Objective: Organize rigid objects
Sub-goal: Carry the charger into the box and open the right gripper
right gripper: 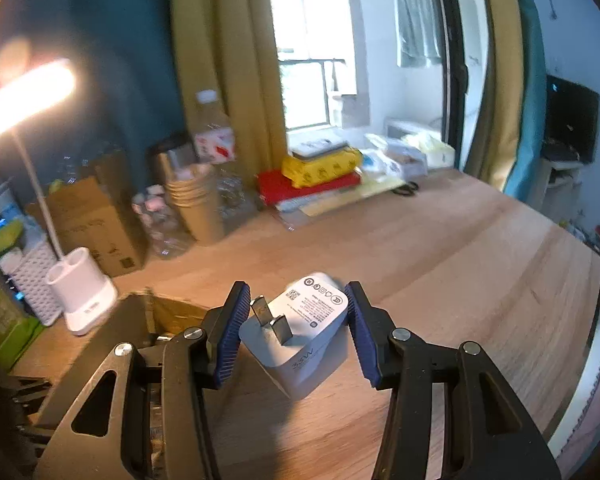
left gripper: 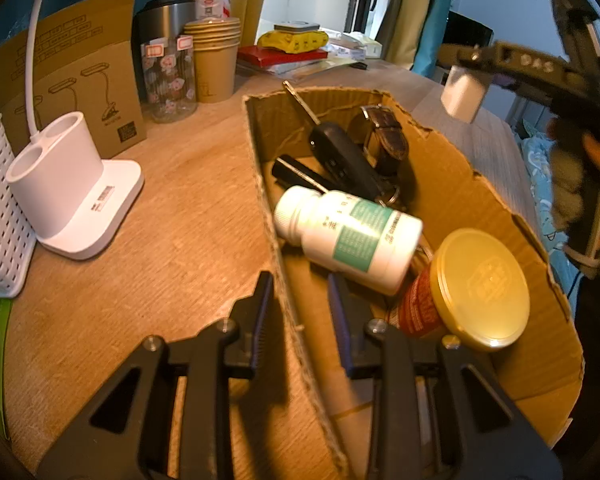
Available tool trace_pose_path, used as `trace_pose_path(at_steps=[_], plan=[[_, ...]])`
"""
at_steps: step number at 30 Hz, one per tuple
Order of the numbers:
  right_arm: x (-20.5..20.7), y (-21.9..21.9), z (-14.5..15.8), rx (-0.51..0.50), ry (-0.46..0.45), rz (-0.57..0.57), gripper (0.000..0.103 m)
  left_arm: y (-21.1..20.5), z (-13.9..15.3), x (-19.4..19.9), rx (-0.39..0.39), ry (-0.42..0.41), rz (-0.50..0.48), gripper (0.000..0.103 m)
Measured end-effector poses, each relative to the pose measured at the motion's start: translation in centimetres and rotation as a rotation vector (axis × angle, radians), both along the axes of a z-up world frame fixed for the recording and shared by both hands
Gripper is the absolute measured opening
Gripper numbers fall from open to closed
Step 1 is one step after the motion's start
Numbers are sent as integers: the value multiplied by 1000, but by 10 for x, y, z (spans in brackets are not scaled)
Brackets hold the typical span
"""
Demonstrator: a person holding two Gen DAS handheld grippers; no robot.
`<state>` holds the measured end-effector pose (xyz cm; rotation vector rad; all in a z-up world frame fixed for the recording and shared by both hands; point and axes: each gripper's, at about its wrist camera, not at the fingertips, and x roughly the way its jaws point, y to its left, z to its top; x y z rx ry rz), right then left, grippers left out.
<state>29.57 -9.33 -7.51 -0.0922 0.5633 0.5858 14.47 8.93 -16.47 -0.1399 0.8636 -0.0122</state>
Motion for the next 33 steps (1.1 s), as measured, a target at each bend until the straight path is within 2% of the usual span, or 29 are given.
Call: trace_pose_path(at_steps=[14,21,33], plan=[[-63,30,20,33,-32,186,52,0,0,0,0,0,0,29],[-80,45,5,5,-5,259,52,0,0,0,0,0,0,29],[-83,57,-24,-44,58,292,52,0,0,0,0,0,0,29]])
